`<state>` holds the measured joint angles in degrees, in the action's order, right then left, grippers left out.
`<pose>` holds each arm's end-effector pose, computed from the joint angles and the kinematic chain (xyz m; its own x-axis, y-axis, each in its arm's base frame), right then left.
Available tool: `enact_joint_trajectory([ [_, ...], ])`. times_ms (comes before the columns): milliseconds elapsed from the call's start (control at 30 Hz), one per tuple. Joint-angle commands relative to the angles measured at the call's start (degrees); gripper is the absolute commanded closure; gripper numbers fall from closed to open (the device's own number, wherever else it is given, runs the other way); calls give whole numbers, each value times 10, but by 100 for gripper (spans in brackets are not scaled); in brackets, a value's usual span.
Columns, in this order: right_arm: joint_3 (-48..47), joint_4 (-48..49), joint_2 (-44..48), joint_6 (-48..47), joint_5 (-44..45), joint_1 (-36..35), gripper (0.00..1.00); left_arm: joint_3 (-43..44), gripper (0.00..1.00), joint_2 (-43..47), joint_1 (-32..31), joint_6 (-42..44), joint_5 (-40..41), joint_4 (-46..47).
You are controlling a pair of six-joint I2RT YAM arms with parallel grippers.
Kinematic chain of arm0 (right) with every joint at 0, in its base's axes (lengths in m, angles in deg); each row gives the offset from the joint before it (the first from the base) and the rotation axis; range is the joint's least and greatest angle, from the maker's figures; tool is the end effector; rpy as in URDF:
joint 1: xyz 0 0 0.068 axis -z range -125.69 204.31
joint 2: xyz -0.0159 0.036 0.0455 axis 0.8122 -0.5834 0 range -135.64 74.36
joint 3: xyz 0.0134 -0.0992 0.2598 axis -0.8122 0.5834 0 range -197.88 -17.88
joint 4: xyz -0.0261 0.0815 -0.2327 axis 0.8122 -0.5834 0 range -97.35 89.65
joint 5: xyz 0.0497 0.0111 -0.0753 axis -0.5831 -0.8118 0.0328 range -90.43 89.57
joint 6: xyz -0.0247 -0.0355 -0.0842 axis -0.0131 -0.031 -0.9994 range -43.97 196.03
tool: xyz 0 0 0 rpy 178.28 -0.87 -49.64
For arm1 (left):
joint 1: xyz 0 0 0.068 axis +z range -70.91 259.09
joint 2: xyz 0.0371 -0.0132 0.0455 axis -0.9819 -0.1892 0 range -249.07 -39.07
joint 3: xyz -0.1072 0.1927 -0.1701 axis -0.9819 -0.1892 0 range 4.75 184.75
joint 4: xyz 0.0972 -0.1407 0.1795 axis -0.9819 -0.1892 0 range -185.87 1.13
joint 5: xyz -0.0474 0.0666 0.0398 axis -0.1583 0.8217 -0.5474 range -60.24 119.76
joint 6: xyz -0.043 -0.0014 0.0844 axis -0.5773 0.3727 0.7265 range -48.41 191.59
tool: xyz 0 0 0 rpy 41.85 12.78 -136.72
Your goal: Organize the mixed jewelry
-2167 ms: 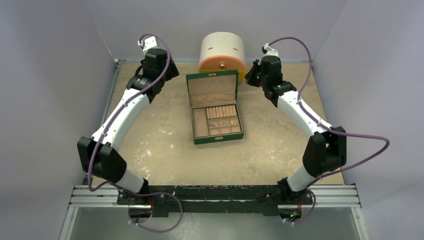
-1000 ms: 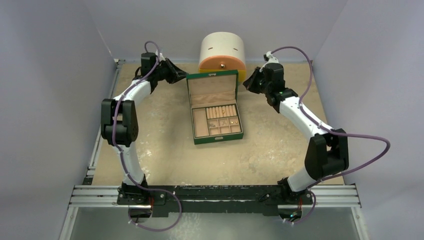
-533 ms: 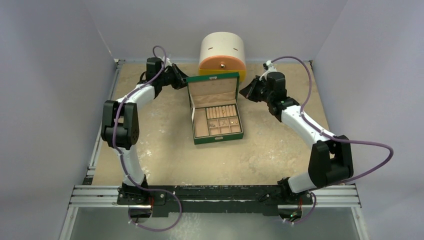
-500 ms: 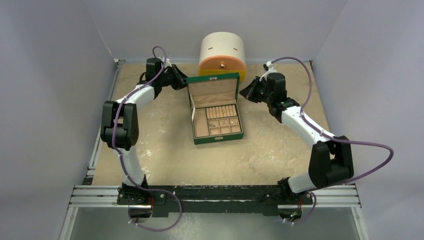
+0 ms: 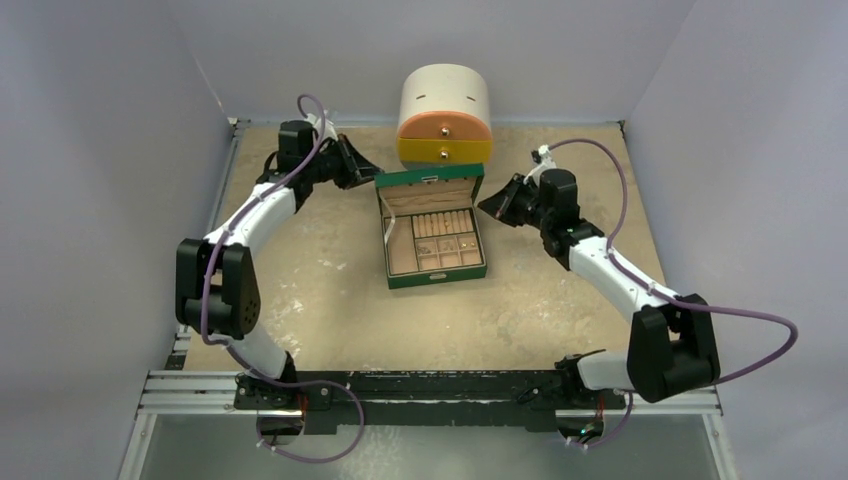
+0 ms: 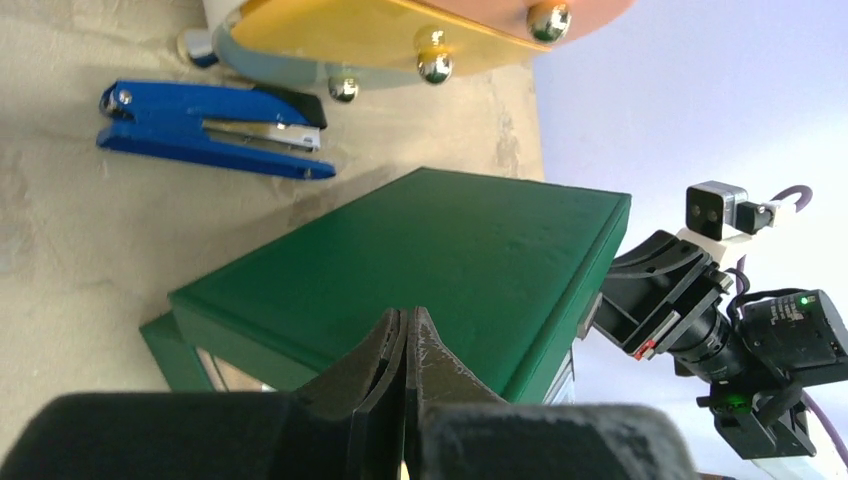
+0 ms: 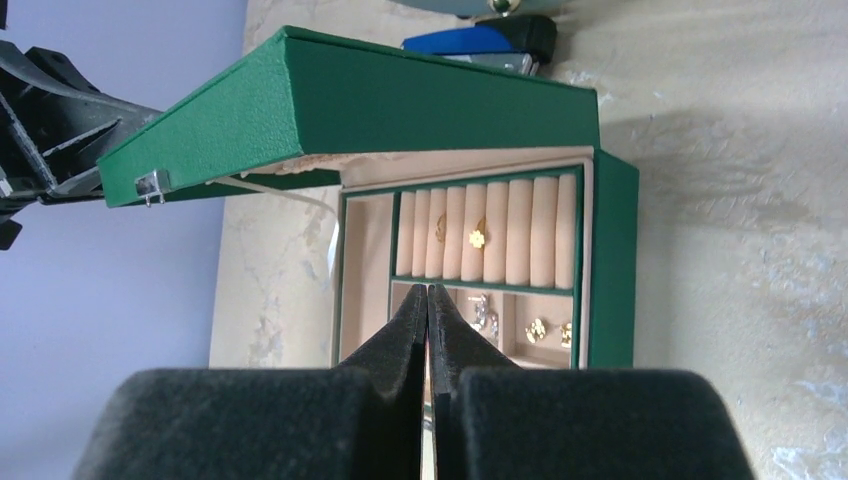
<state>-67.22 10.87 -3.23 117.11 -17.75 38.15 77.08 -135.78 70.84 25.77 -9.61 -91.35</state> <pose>0.3217 0.1198 0.2752 -0.5663 0.4890 -0.6635 -0.2216 0.6850 0.6940 0.3992 -0.1128 0.2776 -0.7928 -0.4451 -0.4163 0.1471 0.5231 -0.8395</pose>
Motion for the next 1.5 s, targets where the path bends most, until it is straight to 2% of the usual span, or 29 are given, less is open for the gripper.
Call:
enact_joint_trajectory([
  [0, 33, 47, 38, 23, -24, 0, 100, -36, 100, 51, -1, 40, 16, -30],
  [300, 93, 92, 51, 61, -41, 1, 100, -110, 100, 114, -1, 57, 17, -39],
  [533, 128, 123, 56, 84, -49, 1, 100, -123, 100, 150, -1, 105, 39, -106],
  [867, 189, 157, 66, 100, -56, 0, 100, -163, 100, 211, -1, 137, 186, -183],
  [1167, 232, 121, 112, 78, -39, 0, 100, -192, 97, 282, -2, 161, 243, -226],
  [1467, 224, 32, 168, 38, -13, 1, 100, -247, 94, 336, -10, 163, 253, -220],
])
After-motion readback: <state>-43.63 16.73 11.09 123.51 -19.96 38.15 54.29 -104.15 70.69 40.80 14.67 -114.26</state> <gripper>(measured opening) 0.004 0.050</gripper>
